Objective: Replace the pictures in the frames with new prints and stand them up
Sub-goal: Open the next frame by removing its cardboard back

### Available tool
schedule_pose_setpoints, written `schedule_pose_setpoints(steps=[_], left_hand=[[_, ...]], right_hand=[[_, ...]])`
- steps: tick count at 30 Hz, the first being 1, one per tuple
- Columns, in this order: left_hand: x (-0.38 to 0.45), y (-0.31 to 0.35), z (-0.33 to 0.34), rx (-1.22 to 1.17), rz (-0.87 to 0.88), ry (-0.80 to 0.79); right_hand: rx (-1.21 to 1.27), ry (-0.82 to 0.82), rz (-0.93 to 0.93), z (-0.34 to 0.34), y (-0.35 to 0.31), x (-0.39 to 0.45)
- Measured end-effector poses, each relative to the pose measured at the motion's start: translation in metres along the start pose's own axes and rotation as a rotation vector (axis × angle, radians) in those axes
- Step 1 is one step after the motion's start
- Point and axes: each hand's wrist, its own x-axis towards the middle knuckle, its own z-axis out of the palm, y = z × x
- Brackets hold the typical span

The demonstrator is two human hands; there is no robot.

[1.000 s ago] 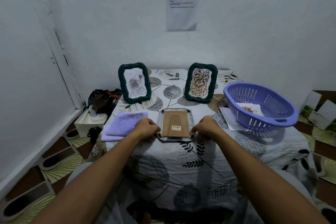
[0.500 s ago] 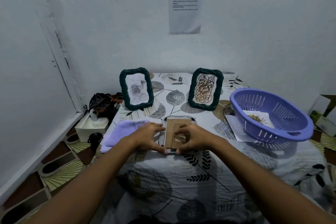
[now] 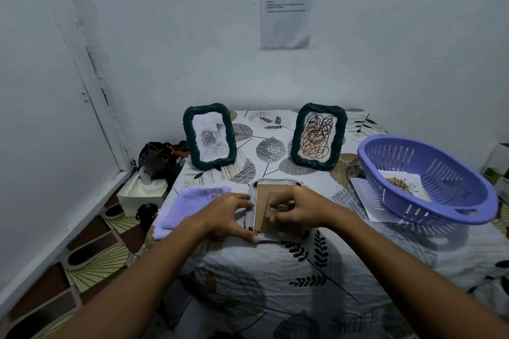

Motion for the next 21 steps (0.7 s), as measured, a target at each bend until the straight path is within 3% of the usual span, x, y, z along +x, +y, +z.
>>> schedule_pose_setpoints(steps=[10, 21], left_hand=[[0.005, -0.003, 0.000, -0.007, -0.021, -0.028], [0.006, -0.003, -0.001, -0.013, -0.026, -0.053]], right_hand=[[0.250, 0.110, 0.065, -0.012, 0.004, 0.002], [0.343, 0.144, 0.070, -0.012, 0.003, 0.002]])
